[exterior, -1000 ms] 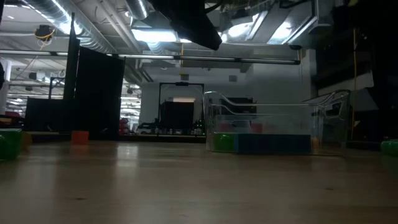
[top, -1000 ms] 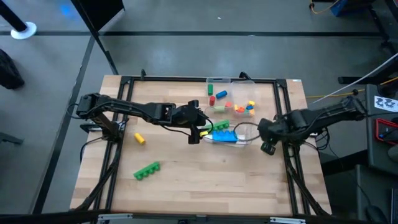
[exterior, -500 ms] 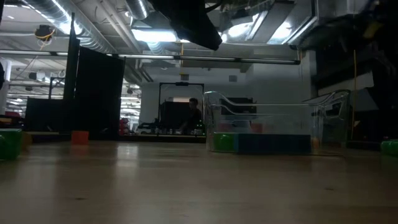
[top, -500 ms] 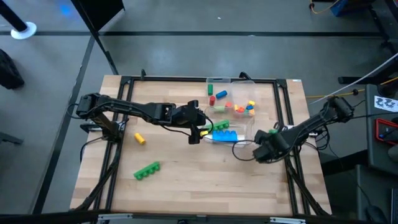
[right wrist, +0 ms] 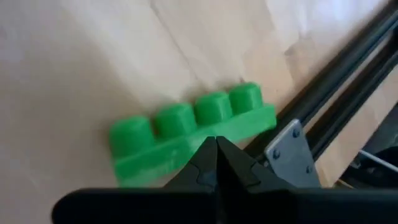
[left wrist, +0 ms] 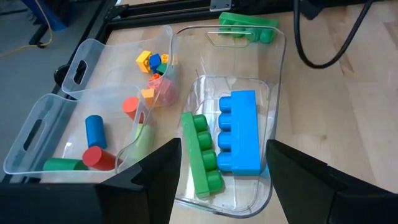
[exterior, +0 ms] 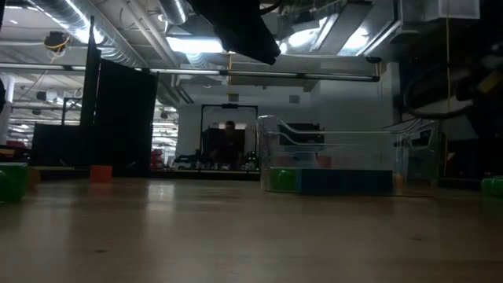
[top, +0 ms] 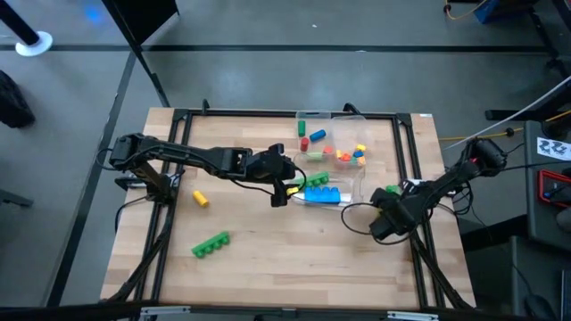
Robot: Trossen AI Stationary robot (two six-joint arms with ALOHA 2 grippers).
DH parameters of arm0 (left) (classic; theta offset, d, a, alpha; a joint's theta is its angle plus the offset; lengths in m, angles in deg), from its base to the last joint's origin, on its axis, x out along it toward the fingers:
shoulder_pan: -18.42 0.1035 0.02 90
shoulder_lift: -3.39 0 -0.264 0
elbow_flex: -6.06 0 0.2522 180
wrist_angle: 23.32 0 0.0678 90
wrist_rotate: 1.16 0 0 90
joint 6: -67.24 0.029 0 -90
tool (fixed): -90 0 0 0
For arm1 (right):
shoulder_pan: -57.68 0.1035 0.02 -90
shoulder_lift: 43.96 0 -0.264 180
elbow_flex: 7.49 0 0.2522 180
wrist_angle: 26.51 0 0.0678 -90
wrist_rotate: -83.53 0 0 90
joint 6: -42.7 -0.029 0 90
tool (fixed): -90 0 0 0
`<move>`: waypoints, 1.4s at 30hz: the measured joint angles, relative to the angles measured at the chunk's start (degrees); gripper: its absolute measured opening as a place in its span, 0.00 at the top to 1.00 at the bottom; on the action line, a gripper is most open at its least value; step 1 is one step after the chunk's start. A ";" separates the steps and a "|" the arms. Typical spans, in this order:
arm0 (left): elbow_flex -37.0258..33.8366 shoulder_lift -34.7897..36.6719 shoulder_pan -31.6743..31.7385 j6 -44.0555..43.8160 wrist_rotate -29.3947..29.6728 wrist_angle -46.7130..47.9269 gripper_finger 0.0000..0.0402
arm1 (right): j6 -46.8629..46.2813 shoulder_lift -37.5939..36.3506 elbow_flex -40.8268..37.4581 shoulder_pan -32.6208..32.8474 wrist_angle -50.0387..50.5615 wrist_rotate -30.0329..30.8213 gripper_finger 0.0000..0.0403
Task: Sort blocks by size
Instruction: Put the top large green 4 stud game piece into the bottom transparent bin
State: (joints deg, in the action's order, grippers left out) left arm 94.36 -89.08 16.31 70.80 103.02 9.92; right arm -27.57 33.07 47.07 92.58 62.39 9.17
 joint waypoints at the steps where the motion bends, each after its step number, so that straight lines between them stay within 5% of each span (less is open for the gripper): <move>1: 0.00 0.00 0.00 -0.31 0.00 0.00 0.45 | -0.02 0.00 -0.72 -0.03 -1.21 0.48 0.99; 14: 0.00 0.00 -0.57 -2.28 -0.01 0.03 0.45 | 1.42 0.12 -2.86 0.28 -14.19 -3.76 0.99; 21: 0.00 -0.02 -1.30 -2.25 -0.02 0.03 0.45 | -4.53 1.66 -2.95 3.94 -15.79 -1.34 0.99; 33: 0.00 -0.02 -1.33 -2.30 -0.02 -0.42 0.45 | -7.78 1.77 -2.62 8.64 -32.49 -8.35 0.99; 42: 0.00 -0.02 -1.33 -2.30 -0.02 -0.42 0.45 | -10.06 1.77 4.90 8.62 -11.81 0.46 0.99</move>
State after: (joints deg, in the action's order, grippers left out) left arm 94.36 -89.10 14.98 68.50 103.00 9.51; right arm -37.63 34.84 51.97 101.20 50.59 9.63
